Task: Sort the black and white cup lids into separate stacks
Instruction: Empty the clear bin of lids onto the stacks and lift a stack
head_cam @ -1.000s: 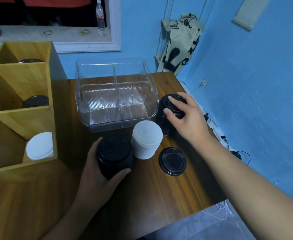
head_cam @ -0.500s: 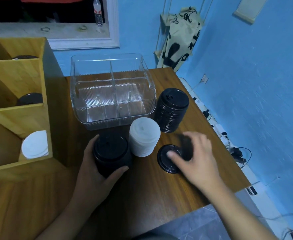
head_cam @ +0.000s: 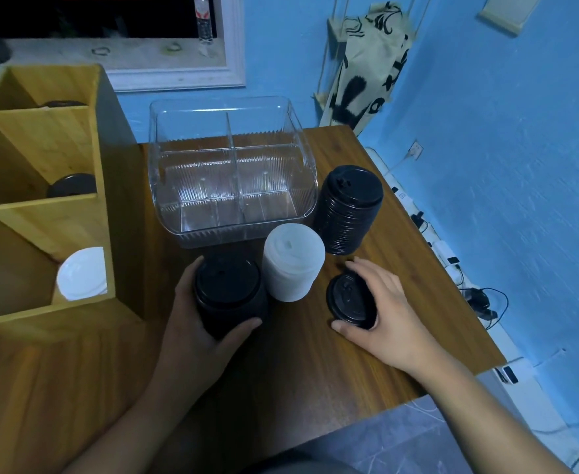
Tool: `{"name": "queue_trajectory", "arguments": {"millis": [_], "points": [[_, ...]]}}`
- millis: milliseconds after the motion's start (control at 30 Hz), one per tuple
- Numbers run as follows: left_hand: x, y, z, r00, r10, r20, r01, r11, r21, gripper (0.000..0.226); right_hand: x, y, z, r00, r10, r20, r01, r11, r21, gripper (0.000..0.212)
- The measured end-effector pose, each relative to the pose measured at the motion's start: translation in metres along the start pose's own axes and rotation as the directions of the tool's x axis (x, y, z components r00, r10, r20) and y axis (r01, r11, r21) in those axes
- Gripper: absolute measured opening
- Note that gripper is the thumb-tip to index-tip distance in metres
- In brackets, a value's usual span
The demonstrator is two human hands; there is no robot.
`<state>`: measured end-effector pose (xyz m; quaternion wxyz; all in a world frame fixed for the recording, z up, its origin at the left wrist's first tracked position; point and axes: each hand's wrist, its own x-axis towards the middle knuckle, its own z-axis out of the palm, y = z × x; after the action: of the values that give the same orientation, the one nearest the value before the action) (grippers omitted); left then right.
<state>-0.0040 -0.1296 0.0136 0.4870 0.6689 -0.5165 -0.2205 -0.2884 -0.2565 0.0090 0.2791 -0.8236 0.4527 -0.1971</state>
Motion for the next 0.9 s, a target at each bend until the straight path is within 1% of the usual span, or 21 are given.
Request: {"name": "queue_trajectory", "arguments": {"millis": [67, 133, 167, 233, 300, 333, 433, 467, 533, 567, 633, 733, 800, 900], "points": [[0.001, 0.0, 0.001, 1.0, -0.003, -0.004, 0.003, 1.0, 0.008, 0.107, -0.001, -0.004, 0.007, 0.99, 0.049, -0.131, -0.055, 0.998, -0.044, 0.087], [0.001, 0.001, 0.003, 1.0, -0.003, -0.014, 0.003, 1.0, 0.017, 0.108, 0.0, -0.007, 0.011, 0.976, 0.069, -0.209, -0.091, 0.991, -0.099, 0.08], [0.001, 0.001, 0.003, 1.0, -0.002, -0.023, 0.002, 1.0, 0.023, 0.108, 0.0, -0.007, 0.012, 0.977, 0.051, -0.209, -0.073, 0.992, -0.101, 0.074], [0.001, 0.002, 0.004, 0.999, -0.011, -0.035, 0.012, 0.999, 0.035, 0.109, -0.002, -0.003, 0.011, 0.989, 0.012, -0.144, -0.015, 1.0, -0.015, 0.064], [0.002, 0.004, 0.004, 0.999, -0.023, -0.038, 0.025, 0.999, 0.038, 0.109, -0.005, 0.002, 0.007, 0.997, 0.008, -0.071, -0.002, 0.997, 0.081, 0.069], [0.002, 0.005, 0.004, 0.999, -0.025, -0.039, 0.027, 0.999, 0.041, 0.109, -0.006, 0.003, 0.006, 0.998, 0.007, -0.066, -0.003, 0.998, 0.067, 0.07], [0.002, 0.006, 0.005, 0.998, -0.035, -0.045, 0.038, 0.998, 0.056, 0.108, -0.007, 0.008, 0.008, 0.991, -0.017, -0.131, 0.012, 0.999, -0.036, 0.069], [0.003, 0.007, 0.005, 0.998, -0.047, -0.041, 0.05, 0.997, 0.063, 0.108, -0.007, 0.007, 0.006, 0.989, -0.016, -0.15, 0.013, 1.0, -0.019, 0.067], [0.003, 0.008, 0.005, 0.997, -0.075, -0.031, 0.077, 0.994, 0.076, 0.109, -0.004, 0.0, -0.005, 0.98, -0.003, -0.198, 0.024, 0.994, 0.105, 0.062], [0.003, 0.008, 0.005, 0.996, -0.09, -0.027, 0.092, 0.993, 0.078, 0.108, 0.0, -0.004, -0.013, 0.972, -0.008, -0.236, 0.048, 0.985, 0.166, 0.061], [0.004, 0.01, 0.006, 0.994, -0.108, -0.021, 0.109, 0.99, 0.085, 0.106, 0.015, -0.015, -0.036, 0.95, -0.043, -0.309, 0.115, 0.969, 0.218, 0.058], [0.005, 0.011, 0.006, 0.993, -0.117, -0.032, 0.12, 0.987, 0.102, 0.103, 0.049, -0.032, -0.067, 0.91, -0.137, -0.391, 0.222, 0.958, 0.18, 0.052], [0.005, 0.012, 0.006, 0.992, -0.118, -0.035, 0.121, 0.987, 0.107, 0.101, 0.071, -0.04, -0.078, 0.887, -0.202, -0.414, 0.286, 0.946, 0.152, 0.05], [0.005, 0.015, 0.007, 0.991, -0.129, -0.034, 0.132, 0.986, 0.1, 0.1, 0.096, -0.047, -0.089, 0.874, -0.275, -0.401, 0.366, 0.915, 0.17, 0.045]]}}
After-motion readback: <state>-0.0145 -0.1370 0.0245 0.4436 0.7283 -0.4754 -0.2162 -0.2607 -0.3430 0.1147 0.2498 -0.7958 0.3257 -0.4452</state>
